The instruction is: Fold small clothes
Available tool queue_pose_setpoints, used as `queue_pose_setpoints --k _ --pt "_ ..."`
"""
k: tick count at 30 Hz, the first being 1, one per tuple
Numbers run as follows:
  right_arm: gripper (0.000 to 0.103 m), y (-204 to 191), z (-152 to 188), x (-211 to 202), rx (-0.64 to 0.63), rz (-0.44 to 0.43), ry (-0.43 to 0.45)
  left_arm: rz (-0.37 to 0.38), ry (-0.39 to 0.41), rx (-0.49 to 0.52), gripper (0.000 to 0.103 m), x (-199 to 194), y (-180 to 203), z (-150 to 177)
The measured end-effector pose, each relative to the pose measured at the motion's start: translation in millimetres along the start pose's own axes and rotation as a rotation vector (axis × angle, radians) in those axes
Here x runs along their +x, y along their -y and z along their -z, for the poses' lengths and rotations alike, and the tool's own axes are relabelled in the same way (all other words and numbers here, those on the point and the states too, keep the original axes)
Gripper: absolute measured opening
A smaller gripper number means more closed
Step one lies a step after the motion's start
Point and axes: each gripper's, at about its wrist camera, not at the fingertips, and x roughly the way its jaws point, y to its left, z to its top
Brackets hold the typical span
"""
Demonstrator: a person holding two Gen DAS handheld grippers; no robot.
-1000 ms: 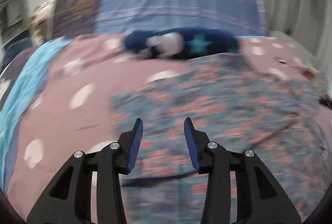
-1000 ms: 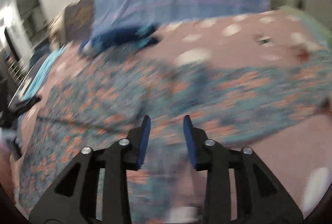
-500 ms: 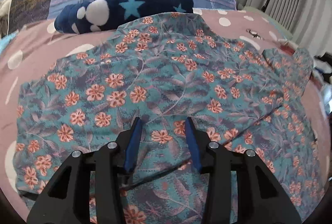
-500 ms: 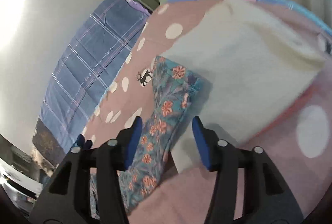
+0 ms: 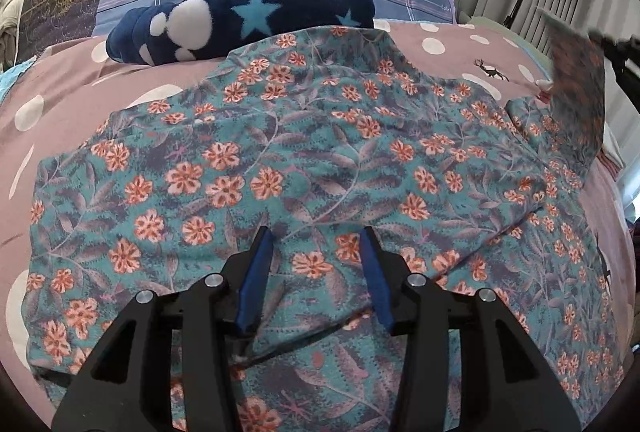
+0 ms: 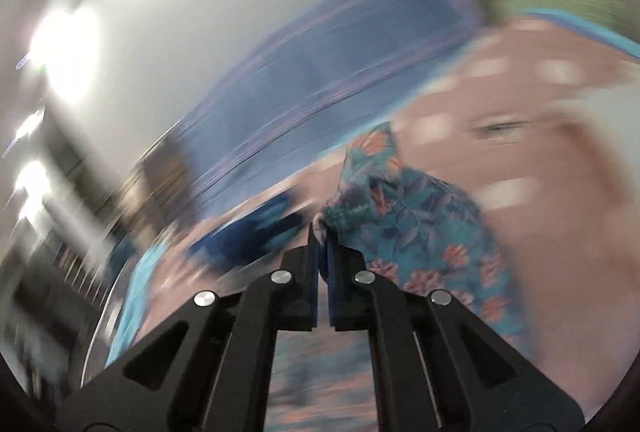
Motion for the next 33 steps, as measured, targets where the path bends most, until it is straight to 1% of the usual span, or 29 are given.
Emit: queue_pose_setpoints --k 1,2,3,4,6,7,9,12,15,16,18,20,23,25,26,27,28,29,30,31,32,33 --pt "0.003 -32 19 21 -0.056 -0.069 -0.052 0.014 0.004 -0.012 0.047 -1 -2 0" --pt "0.003 -62 45 44 -0.109 -0.124 -0.123 0.032 0.007 -0.028 0.047 -2 -6 1" --pt "0.003 -78 62 59 -0.142 -0.141 -0.172 0.053 0.012 -0.046 0.047 -3 -9 1" --pt "0.003 -94 84 77 -0.183 -0.149 -0.233 0.089 0.018 -0.077 0.047 -4 -16 1" --pt "0.003 -110 130 109 -0.254 -0.133 -0.349 0.152 0.028 -0.132 0.047 -6 -27 2" --pt "0.003 -111 143 116 -0.265 -0.123 -0.378 0.193 0.035 -0.169 0.047 -9 -33 3" --pt "0.003 -107 169 128 -0.283 -0.101 -0.442 0.242 0.037 -0.207 0.047 -12 -39 3" --pt "0.003 -102 186 125 -0.291 -0.095 -0.46 0.362 0.015 -0.226 0.047 -16 -29 0" --pt "0.003 -104 187 117 -0.308 -0.098 -0.443 0.453 -0.012 -0.27 0.048 -15 -16 -10" --pt "0.004 -106 187 115 -0.327 -0.094 -0.434 0.471 -0.023 -0.292 0.049 -13 -11 -15" --pt "0.004 -112 188 104 -0.364 -0.085 -0.42 0.468 -0.036 -0.314 0.05 -6 -3 -26" --pt "0.004 -116 189 105 -0.388 -0.079 -0.414 0.442 -0.054 -0.326 0.062 1 1 -34" --pt "0.005 -120 191 109 -0.411 -0.076 -0.402 0.414 -0.143 -0.374 0.062 24 10 -44" --pt "0.005 -124 193 109 -0.433 -0.082 -0.397 0.378 -0.178 -0.37 0.061 37 18 -47" --pt "0.006 -126 194 109 -0.443 -0.085 -0.397 0.364 -0.177 -0.355 0.058 39 23 -49" --pt "0.007 -129 195 108 -0.459 -0.091 -0.397 0.354 -0.172 -0.339 0.046 41 27 -51" --pt "0.009 -131 196 109 -0.472 -0.095 -0.397 0.357 -0.177 -0.318 0.009 43 34 -54" --pt "0.013 -133 197 108 -0.484 -0.097 -0.397 0.37 -0.186 -0.31 0.005 46 38 -56" --pt "0.015 -135 197 106 -0.497 -0.101 -0.397 0.371 -0.177 -0.299 0.005 43 42 -59" --pt "0.021 -135 196 103 -0.503 -0.105 -0.394 0.356 -0.149 -0.253 0.005 36 51 -64" --pt "0.024 -134 194 98 -0.503 -0.115 -0.389 0.347 -0.12 -0.208 0.005 28 58 -70" --pt "0.024 -132 192 94 -0.497 -0.124 -0.386 0.344 -0.09 -0.171 0.005 19 64 -75"
